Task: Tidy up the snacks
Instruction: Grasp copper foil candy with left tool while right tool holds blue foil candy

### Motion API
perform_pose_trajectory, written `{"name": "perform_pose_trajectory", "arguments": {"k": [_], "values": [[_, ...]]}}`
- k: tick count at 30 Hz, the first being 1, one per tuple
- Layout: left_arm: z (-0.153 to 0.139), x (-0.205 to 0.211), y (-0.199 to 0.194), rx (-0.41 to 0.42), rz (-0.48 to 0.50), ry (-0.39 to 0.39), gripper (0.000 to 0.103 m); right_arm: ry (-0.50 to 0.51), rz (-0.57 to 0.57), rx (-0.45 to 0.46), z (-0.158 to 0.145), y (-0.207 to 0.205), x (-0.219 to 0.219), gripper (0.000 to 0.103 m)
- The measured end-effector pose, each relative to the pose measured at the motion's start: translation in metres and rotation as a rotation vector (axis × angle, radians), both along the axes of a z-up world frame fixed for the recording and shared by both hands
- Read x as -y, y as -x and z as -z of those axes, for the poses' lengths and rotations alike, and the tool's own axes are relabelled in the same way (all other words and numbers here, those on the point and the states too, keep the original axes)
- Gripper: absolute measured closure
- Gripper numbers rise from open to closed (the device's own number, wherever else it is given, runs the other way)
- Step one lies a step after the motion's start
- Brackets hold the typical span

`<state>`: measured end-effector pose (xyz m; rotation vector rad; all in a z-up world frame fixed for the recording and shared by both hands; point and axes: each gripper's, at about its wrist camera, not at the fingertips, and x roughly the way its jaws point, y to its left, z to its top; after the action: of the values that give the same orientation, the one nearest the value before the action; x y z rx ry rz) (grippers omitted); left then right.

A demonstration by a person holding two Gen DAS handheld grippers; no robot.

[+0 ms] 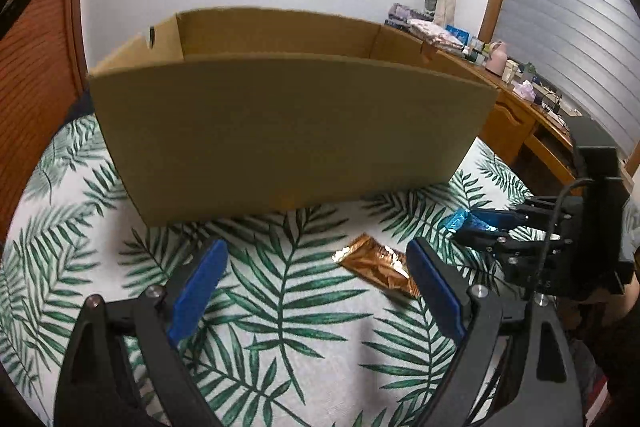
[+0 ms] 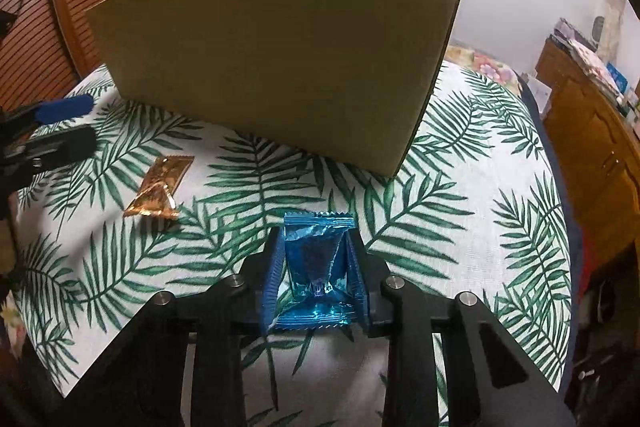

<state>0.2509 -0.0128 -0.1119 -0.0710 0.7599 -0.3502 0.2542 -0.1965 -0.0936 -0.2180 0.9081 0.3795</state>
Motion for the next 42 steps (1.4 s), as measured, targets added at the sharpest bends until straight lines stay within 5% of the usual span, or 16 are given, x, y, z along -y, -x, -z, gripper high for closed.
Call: {"name": "perform_pose_trajectory", "arguments": {"k": [1,17,25,42], "values": [[0.002,0.001,-0.001,-0.011,-0.003,0.004,0.012,-0.003,0.002,0.002,0.0,0.002,0.0,0.082],[0.015,0.046,-0.02,-0.109,0.024,0.003,0.018,-0.115,0.092,0.08,-0.005,0.045,0.021,0.083],[0.021,0.066,-0.019,-0.13,0.047,-0.081,0.027,-0.153,0.085,0.047,-0.002,0.036,0.024,0.083],[0.027,0.052,-0.005,-0.124,0.027,-0.106,0.071,-0.165,0.116,0.033,0.002,0.034,0.027,0.083]]}}
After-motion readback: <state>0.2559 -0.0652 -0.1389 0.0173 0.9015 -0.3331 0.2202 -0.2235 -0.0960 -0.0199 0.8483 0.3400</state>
